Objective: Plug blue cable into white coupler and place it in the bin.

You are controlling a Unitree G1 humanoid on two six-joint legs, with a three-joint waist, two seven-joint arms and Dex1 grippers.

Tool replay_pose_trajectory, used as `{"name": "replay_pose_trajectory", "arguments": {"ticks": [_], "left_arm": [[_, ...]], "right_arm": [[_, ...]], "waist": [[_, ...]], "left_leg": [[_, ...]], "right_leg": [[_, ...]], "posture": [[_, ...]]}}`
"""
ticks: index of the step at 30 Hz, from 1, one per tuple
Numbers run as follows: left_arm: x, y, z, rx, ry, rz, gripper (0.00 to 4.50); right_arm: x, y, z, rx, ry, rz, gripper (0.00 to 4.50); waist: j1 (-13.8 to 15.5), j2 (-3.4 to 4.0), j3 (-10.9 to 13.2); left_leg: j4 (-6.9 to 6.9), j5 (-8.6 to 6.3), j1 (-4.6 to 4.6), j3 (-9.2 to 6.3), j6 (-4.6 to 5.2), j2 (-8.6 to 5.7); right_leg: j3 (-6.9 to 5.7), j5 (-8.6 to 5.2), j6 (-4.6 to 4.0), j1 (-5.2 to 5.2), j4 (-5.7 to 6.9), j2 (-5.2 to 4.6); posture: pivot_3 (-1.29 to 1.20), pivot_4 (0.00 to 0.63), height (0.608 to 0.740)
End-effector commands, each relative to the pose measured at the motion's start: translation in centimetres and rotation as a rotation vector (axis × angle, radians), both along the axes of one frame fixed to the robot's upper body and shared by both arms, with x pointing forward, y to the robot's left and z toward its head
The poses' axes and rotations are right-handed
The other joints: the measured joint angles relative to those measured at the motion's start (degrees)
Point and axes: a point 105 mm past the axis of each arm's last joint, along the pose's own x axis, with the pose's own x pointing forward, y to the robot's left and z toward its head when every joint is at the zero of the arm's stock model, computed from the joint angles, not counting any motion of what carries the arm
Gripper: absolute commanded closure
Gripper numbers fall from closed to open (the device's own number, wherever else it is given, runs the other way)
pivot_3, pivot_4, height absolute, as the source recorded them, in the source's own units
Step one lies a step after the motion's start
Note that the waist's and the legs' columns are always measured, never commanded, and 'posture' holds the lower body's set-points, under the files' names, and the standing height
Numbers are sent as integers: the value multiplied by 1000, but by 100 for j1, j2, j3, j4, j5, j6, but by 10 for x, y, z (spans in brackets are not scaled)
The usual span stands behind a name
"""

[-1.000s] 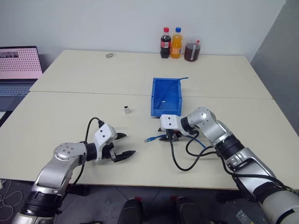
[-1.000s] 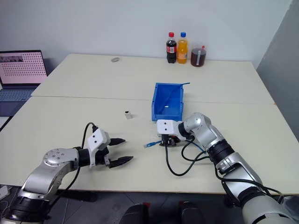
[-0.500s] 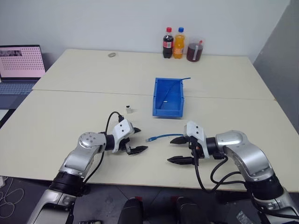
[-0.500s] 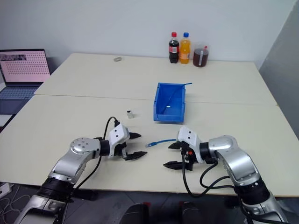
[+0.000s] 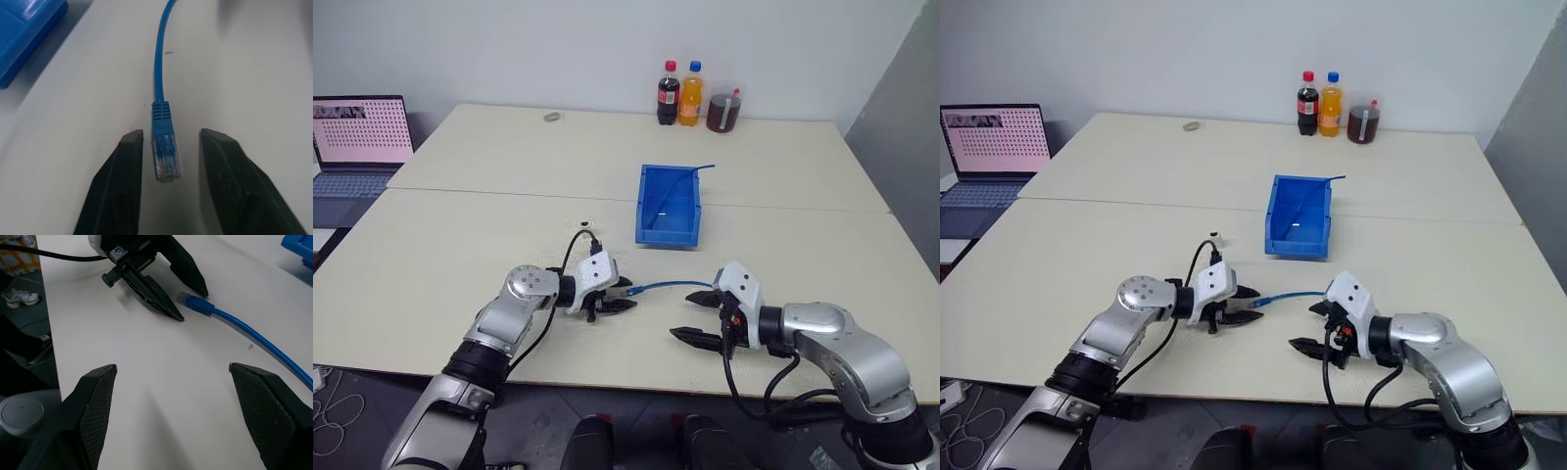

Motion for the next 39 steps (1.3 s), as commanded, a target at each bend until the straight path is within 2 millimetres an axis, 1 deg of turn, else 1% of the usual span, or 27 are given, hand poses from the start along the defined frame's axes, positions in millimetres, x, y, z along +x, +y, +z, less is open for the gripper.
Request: {"name": "replay_pose_trajectory", "arguments": {"ticks": [1, 2, 3, 4, 5, 8, 10, 14, 17, 21, 23, 25, 30, 35, 39], "left_arm": [[2, 26, -30, 136, 65, 96, 3529], [3, 27, -30, 142, 63, 104, 3780], [4, 28, -31, 145, 59, 114, 3929], [5, 28, -30, 143, 55, 117, 4201], [5, 28, -30, 139, 52, 119, 4272], [6, 27, -25, 116, 41, 115, 4272], [7, 25, -17, 78, 29, 105, 4272], [10, 16, 9, -59, 38, 100, 4272], [6, 6, 29, -167, 75, 51, 4272], [-3, -7, 53, -322, 182, -1, 4272], [-10, -11, 61, -374, 241, -29, 4272], [-15, -16, 71, -428, 290, -51, 4272], [-25, -21, 83, -475, 372, -92, 4272], [-29, -25, 92, -514, 419, -116, 4272], [-32, -28, 94, -521, 442, -126, 4272]], "right_arm": [[-4, -1, 11, 4, -79, 19, 589], [-5, -1, 10, -1, -84, 22, 589], [-6, -2, 9, -6, -85, 26, 589], [-8, -3, 8, -7, -84, 30, 589], [-9, -3, 6, -5, -79, 34, 589], [-13, -4, 5, 2, -77, 43, 589], [-13, -5, 7, 10, -106, 24, 589], [-14, -4, 14, 67, -183, -20, 589], [-17, -2, 18, 123, -225, -45, 589], [-25, 3, 20, 262, -115, -63, 589], [-25, 4, 23, 343, -61, -94, 589], [-23, 3, 25, 388, -46, -132, 589], [-21, 4, 30, 462, -18, -157, 589], [-9, 7, 44, 544, -11, -149, 589], [0, 10, 47, 591, 14, -132, 589]], "waist": [[-3, 0, 0], [-4, 0, -1], [-5, -2, -3], [-8, -4, -7], [-11, -4, -9], [-15, -3, -12], [-17, -3, -12], [-31, -4, -10], [-42, -5, -9], [-39, -8, -4], [-38, -10, -3], [-42, -12, -1], [-56, -14, 2], [-69, -14, 4], [-100, -16, 6]], "left_leg": [[-1, 0, 9, 0, 0, 0], [-2, 0, 17, 1, 0, 1], [-2, 0, 21, 2, 0, 1], [-2, 0, 25, 2, 0, 2], [-3, 0, 28, 2, 0, 2], [-3, 0, 30, 1, 0, 3], [-4, 0, 30, 1, 0, 5], [-5, 0, 26, 0, 0, 8], [-6, 0, 11, 0, 0, 9], [-4, 0, -25, -4, 0, 9], [-4, 0, -29, -6, 0, 9], [-4, 0, -29, -8, 0, 10], [-5, 0, -28, -10, 0, 9], [-5, 0, -28, -12, 0, 9], [-6, -1, -28, -13, 0, 9]], "right_leg": [[1, 0, 0, 5, 0, 1], [2, 0, 0, 10, 0, 1], [4, -1, 0, 13, 0, 1], [4, -1, 0, 15, 0, 1], [4, -1, -1, 17, 0, 2], [4, -1, -1, 18, 0, 2], [4, -1, -1, 18, 0, 4], [5, -2, -2, 14, 1, 8], [6, -2, -3, 0, 1, 11], [0, -3, -4, -22, -2, 13], [-1, -4, -4, -22, -6, 12], [-3, -4, -4, -22, -7, 12], [-4, -5, -5, -22, -8, 12], [-5, -5, -6, -22, -7, 12], [-6, -6, -7, -22, -8, 12]], "posture": [[0, 150, 740], [0, 150, 740], [0, 150, 740], [0, 150, 740], [0, 150, 740], [0, 150, 740], [0, 150, 740], [0, 150, 740], [0, 150, 740], [0, 150, 740], [0, 150, 740], [0, 150, 740], [0, 150, 740], [0, 150, 740], [0, 150, 740]]}}
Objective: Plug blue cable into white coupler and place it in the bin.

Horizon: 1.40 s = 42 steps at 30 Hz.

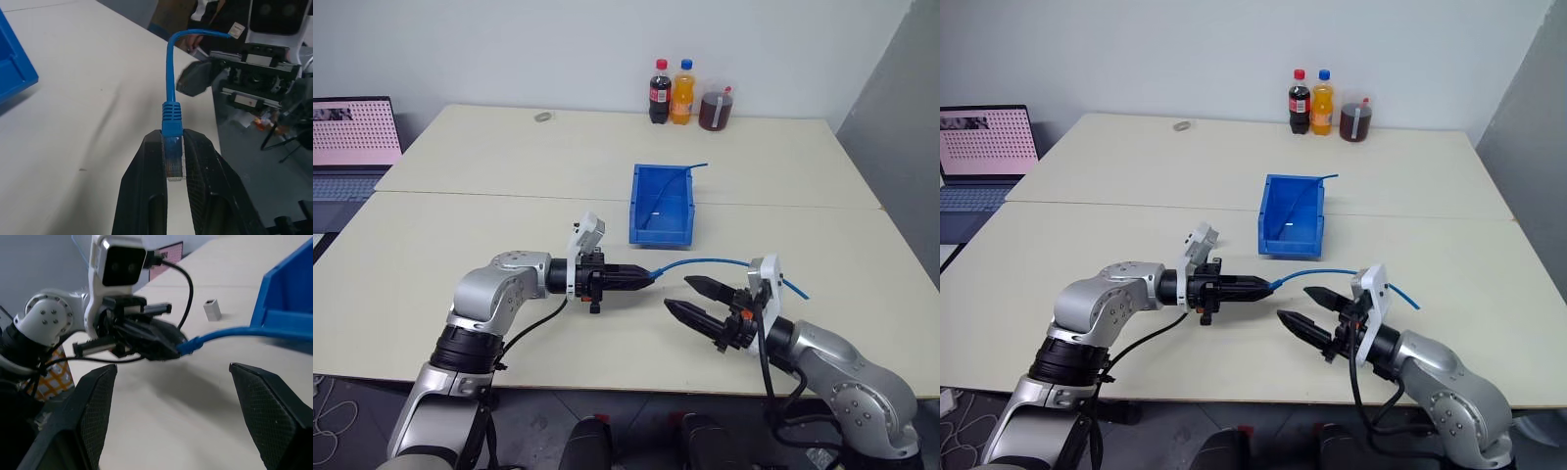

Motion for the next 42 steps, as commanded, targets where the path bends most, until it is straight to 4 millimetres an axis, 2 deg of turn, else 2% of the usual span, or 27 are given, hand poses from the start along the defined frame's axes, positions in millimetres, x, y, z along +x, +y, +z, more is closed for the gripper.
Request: {"name": "replay_pose_trajectory", "arguments": {"ticks": [1, 12, 15, 21, 26, 29, 39, 41, 42], "left_arm": [[-4, -4, 18, -38, -34, -31, 4272], [-8, -7, 21, -56, -13, -43, 4272], [-9, -7, 21, -55, -12, -46, 4272], [-11, -8, 20, -49, -11, -56, 4272], [-12, -7, 18, -41, -12, -61, 4272], [-11, -8, 18, -41, -18, -61, 4272], [1, -7, 20, -78, -76, 8, 4272], [5, -4, 16, -54, -98, 35, 3571], [5, -3, 15, -49, -107, 42, 3419]], "right_arm": [[6, 2, 9, 60, -6, 24, 589], [17, 16, 5, 88, 20, 117, 589], [17, 18, 5, 92, 23, 135, 1081], [14, 20, 9, 115, 30, 182, 2708], [9, 22, 12, 127, 40, 229, 3847], [4, 24, 12, 123, 51, 266, 4363], [-3, 27, 14, 78, 49, 345, 4430], [0, 27, 15, 71, 37, 331, 4444], [1, 27, 15, 68, 32, 324, 4444]], "waist": [[-17, -1, 1], [-40, -1, 5], [-41, -1, 5], [-41, -1, 5], [-40, -1, 5], [-41, -2, 6], [-41, -4, 9], [-41, -4, 9], [-40, -4, 9]], "left_leg": [[0, 0, 0, 1, 0, 0], [-4, 0, -1, 0, 0, 0], [-5, 0, -1, 1, 0, 0], [-5, 0, -2, 1, 0, 0], [-5, 0, -2, 1, 0, 0], [-5, 0, -2, 1, 0, 0], [-7, 0, -4, 0, 0, 0], [-7, 0, -6, 0, 0, 0], [-7, -1, -6, 0, 0, 1]], "right_leg": [[0, 0, 0, 0, -1, 0], [0, 0, 0, 0, -6, 0], [1, 0, 0, 0, -8, 0], [0, 0, 0, 0, -9, 0], [1, 0, 0, 0, -10, 0], [0, 0, 0, 0, -10, 0], [0, 0, 0, 0, -15, 0], [0, 0, 0, 0, -19, 0], [0, 0, 0, 0, -21, 0]], "posture": [[0, 150, 740], [0, 150, 740], [0, 150, 740], [0, 150, 740], [0, 150, 740], [0, 150, 740], [0, 150, 740], [0, 150, 740], [0, 150, 740]]}}
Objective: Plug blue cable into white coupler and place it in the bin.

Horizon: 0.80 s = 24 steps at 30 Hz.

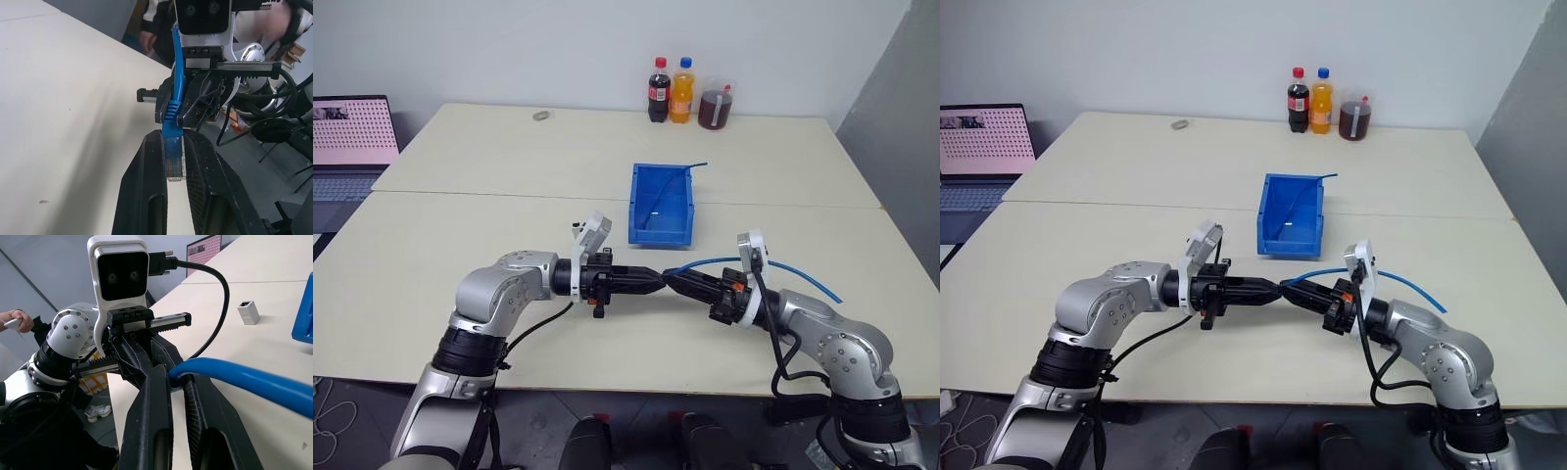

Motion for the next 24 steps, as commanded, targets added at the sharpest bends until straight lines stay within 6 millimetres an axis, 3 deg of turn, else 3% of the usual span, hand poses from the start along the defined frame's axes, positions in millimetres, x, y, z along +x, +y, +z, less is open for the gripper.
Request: {"name": "replay_pose_trajectory", "arguments": {"ticks": [1, 11, 15, 19, 24], "left_arm": [[14, 10, 6, 12, -89, 106, 3182], [5, 33, -1, 84, -153, 188, 1031], [-7, 52, -2, 108, -142, 257, 122], [-17, 65, -6, 118, -118, 320, 0], [-13, 76, -19, 144, -141, 544, 0]], "right_arm": [[-13, 15, 12, 34, -50, 105, 4445], [-2, 10, 12, 16, -80, 47, 4447], [6, 6, 10, 13, -90, -1, 4454], [14, 1, 10, 8, -105, -44, 4456], [22, -3, 10, -6, -128, -83, 4457]], "waist": [[1, 0, 0], [-4, 1, 1], [-16, -3, 7], [-11, -4, 9], [1, -4, 11]], "left_leg": [[0, 0, -1, 0, 0, 0], [-4, 0, -9, -1, 0, 2], [-10, -1, -9, 1, 0, 5], [-12, -1, -11, -1, 0, 3], [-10, -1, -13, 1, -1, -3]], "right_leg": [[0, 0, 0, 0, -1, 0], [-2, 1, 0, -2, -15, -1], [0, 0, 0, -4, -19, -2], [-4, 0, 0, -4, -21, -7], [-5, 2, 3, -2, -24, -23]], "posture": [[0, 150, 740], [0, 150, 740], [0, 150, 740], [0, 150, 740], [0, 150, 740]]}}
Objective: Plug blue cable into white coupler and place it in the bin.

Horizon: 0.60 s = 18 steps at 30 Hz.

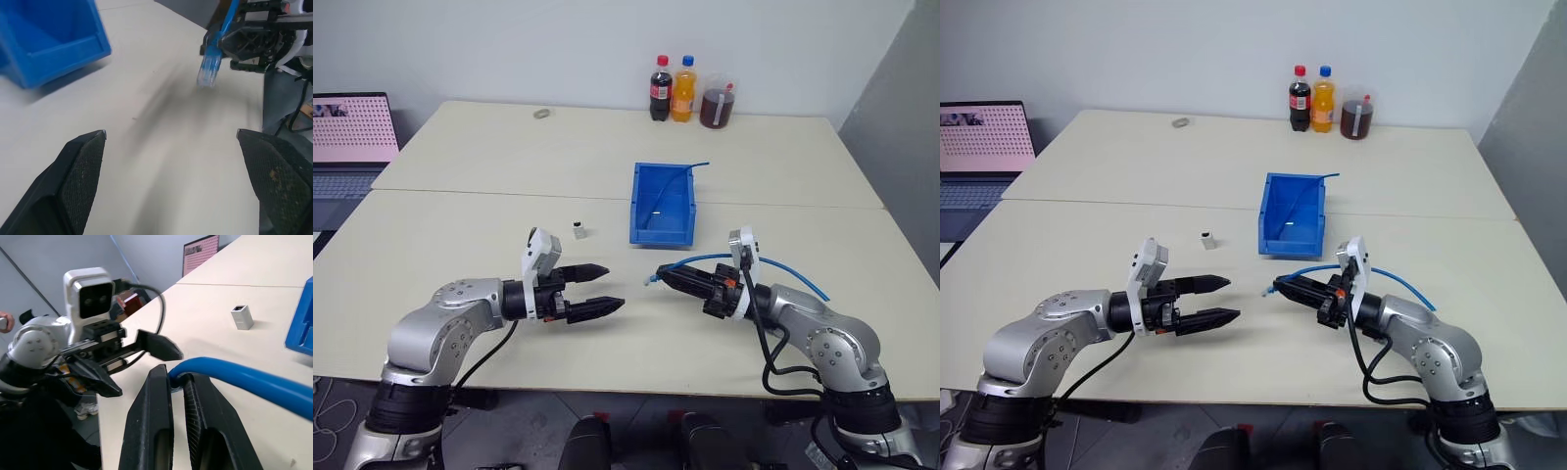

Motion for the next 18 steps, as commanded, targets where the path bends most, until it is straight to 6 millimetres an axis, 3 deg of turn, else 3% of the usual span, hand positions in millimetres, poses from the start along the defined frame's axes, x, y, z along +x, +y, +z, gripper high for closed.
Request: {"name": "replay_pose_trajectory", "arguments": {"ticks": [1, 5, 10, 18], "left_arm": [[9, 6, 0, 47, -98, 208, 0], [26, 22, -18, 153, -124, 511, 0], [58, 47, -22, 207, -176, 842, 0], [96, 41, -16, 189, -184, 948, 0]], "right_arm": [[6, -6, 12, 9, -68, -40, 4457], [10, -8, 11, 2, -76, -65, 4462], [13, -9, 10, -5, -78, -73, 4463], [15, -9, 11, -15, -91, -82, 4464]], "waist": [[1, -1, 1], [10, -4, 2], [38, -5, 1], [129, -8, 0]], "left_leg": [[0, 0, 0, 1, 0, 2], [0, 0, -3, -1, 0, -1], [2, 0, -5, -3, 0, -3], [8, 0, -12, 5, 0, -10]], "right_leg": [[1, 2, 3, 0, -4, -1], [5, 7, 10, 5, -14, -6], [3, 11, 15, 5, -19, -3], [2, 21, 28, 5, -31, -2]], "posture": [[0, 150, 740], [0, 150, 740], [0, 150, 740], [0, 150, 740]]}}
